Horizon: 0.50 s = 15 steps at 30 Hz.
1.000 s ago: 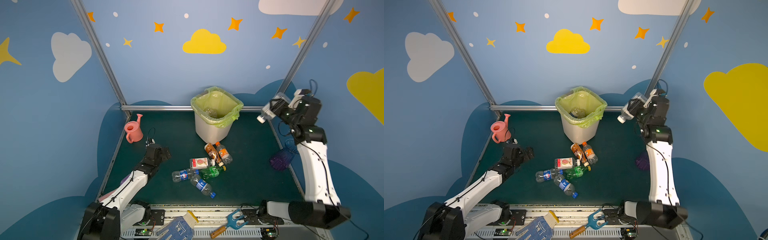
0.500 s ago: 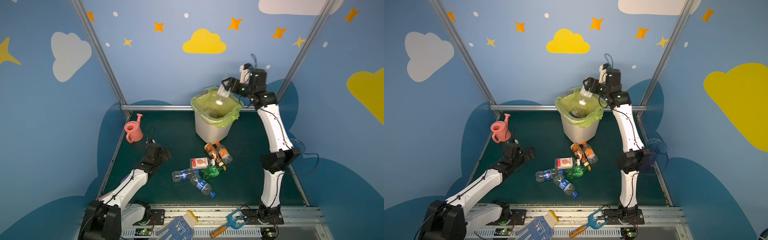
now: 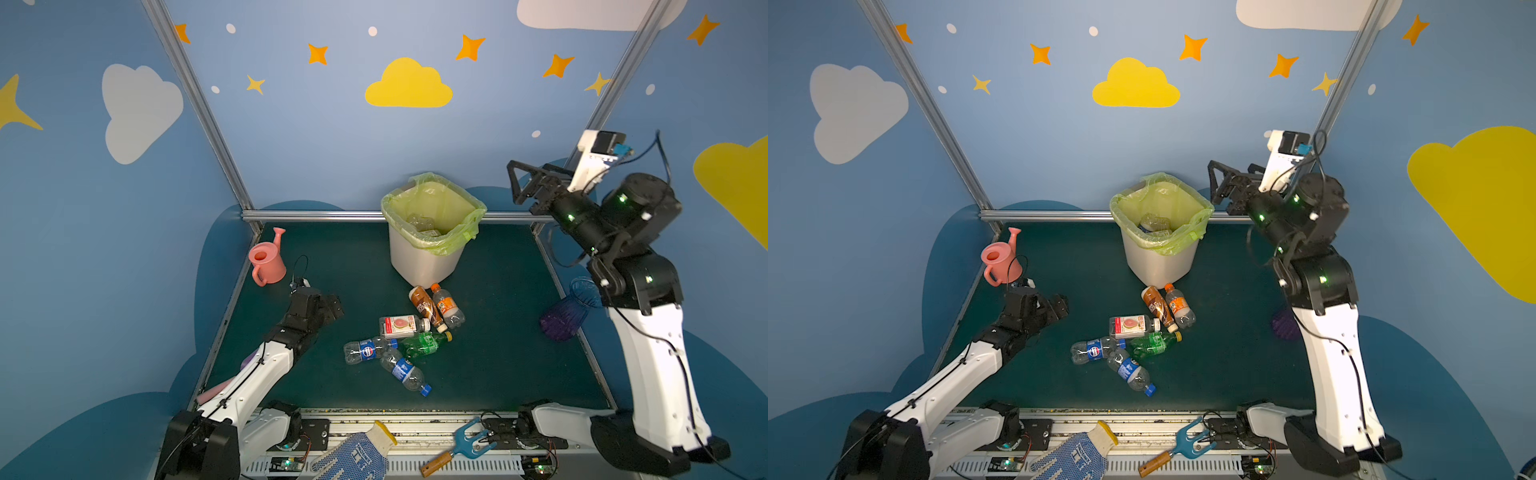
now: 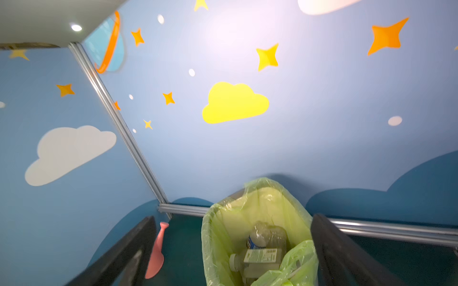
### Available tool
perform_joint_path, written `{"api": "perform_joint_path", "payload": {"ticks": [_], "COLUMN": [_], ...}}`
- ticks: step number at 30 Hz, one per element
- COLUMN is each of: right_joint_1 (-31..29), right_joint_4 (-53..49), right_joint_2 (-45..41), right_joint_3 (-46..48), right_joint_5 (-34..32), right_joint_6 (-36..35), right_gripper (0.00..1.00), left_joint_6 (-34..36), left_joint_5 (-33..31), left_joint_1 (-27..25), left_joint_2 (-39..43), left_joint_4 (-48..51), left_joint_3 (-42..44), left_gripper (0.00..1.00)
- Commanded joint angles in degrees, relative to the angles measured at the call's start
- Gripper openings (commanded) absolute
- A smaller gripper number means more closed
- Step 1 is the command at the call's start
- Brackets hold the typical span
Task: Throw the plastic bottles in the bin
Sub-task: 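Lower the right gripper onto the blue-label Pepsi bottle nearest the robot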
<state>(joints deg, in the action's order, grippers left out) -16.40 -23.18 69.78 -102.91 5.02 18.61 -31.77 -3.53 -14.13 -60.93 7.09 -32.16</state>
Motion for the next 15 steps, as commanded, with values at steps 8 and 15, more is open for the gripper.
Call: {"api": "perform_joint_path", "payload": {"ticks": [8, 15], "right_joint_1": [-3.1, -23.2], "right_joint_4": [2.8, 8.8], "right_joint_2": [-11.8, -17.2], "right_joint_3": [37.0, 57.2], "right_joint_5": [2.5, -6.3], "right_joint_6": [2.1, 8.1], "right_gripper": [0.96, 0.94], "left_joint_6": [-0.4, -1.9], "left_joint_5": [-0.5, -1.9], "left_joint_1": [0.2, 0.2], "left_joint_2": [0.0, 0.3], "left_joint_4": [0.7, 1.2], "left_joint_3": [-0.5, -0.4], "left_gripper": [1.00, 1.00]}}
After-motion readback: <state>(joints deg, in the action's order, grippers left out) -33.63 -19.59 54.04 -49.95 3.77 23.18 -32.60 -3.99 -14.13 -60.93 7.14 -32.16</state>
